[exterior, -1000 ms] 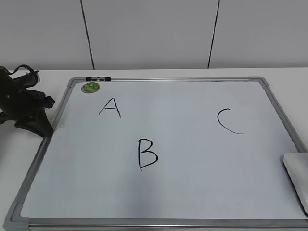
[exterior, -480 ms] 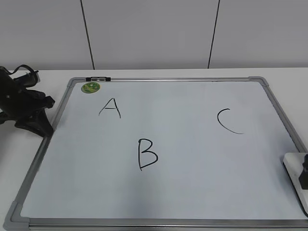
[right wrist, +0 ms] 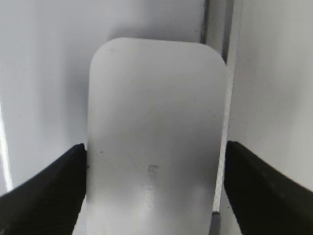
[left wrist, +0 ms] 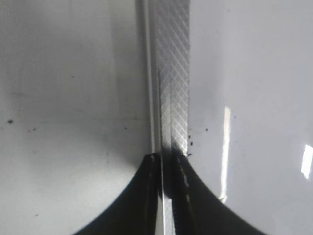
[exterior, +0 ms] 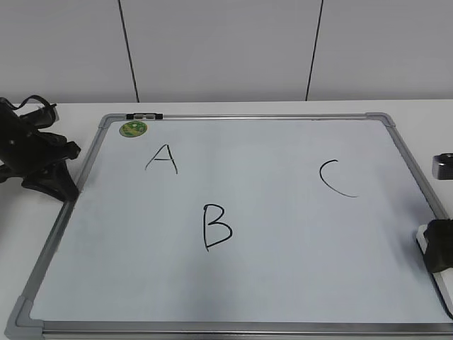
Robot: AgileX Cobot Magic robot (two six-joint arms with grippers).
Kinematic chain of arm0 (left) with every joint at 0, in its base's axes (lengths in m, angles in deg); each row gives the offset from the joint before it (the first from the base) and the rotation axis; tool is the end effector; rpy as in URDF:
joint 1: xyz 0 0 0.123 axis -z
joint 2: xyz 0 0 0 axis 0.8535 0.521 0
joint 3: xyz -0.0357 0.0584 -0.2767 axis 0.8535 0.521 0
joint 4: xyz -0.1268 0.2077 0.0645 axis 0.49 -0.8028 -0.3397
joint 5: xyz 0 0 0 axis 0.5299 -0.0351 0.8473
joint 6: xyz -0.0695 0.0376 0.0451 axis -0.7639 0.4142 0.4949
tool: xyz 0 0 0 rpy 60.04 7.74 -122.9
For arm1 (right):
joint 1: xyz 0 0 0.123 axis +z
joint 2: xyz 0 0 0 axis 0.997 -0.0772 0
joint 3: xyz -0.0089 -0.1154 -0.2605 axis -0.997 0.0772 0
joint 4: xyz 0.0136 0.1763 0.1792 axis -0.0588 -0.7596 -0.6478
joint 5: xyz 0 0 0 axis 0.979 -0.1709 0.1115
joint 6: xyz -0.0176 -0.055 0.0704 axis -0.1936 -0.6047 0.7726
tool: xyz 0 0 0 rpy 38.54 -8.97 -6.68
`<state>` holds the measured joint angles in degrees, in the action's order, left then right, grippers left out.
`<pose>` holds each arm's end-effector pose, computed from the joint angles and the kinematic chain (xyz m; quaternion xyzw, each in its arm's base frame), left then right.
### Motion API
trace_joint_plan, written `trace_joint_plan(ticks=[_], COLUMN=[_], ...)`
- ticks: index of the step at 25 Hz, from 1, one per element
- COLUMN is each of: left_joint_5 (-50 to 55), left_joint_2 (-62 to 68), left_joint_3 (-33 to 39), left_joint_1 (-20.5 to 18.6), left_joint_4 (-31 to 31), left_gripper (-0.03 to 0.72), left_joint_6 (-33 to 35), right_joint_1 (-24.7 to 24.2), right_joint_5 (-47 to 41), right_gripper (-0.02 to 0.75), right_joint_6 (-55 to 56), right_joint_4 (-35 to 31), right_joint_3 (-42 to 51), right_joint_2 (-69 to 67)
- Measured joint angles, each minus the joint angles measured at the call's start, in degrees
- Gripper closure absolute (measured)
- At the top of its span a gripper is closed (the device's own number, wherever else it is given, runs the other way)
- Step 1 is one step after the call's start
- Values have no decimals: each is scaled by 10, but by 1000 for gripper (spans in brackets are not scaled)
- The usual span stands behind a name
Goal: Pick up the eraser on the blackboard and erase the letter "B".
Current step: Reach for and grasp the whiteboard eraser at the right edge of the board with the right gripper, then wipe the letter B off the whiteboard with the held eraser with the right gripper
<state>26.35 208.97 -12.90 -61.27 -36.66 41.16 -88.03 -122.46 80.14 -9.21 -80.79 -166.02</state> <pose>0.4140 -0.0154 0.1185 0.0051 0.9808 -0.1932 0.0270 0.2597 -0.0104 0.1530 -0.0234 0.9951 -0.0024 0.0957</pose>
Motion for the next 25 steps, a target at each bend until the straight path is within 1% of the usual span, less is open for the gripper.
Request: trace_joint_plan(ticks=[4, 9, 16, 18, 21, 25], left_joint_5=[0, 0, 0, 0, 0, 0], left_joint_2=[0, 0, 0, 0, 0, 0], left_joint_3=[0, 0, 0, 0, 0, 0], left_joint_1=[0, 0, 0, 0, 0, 0], left_joint_4=[0, 0, 0, 0, 0, 1], left_gripper=[654, 655, 654, 654, 655, 655], left_joint_6=[0, 0, 0, 0, 0, 0], right_joint_1=[0, 0, 0, 0, 0, 0], right_joint_5=[-27, -42, -45, -60, -109, -173], right_gripper=[119, 187, 205, 205, 206, 207], right_joint_6=[0, 0, 0, 0, 0, 0], right_joint_4=[-5, -7, -9, -9, -9, -16], right_joint_3=[-18, -23, -24, -31, -54, -111], right_joint_2=[-25, -26, -26, -27, -27, -27])
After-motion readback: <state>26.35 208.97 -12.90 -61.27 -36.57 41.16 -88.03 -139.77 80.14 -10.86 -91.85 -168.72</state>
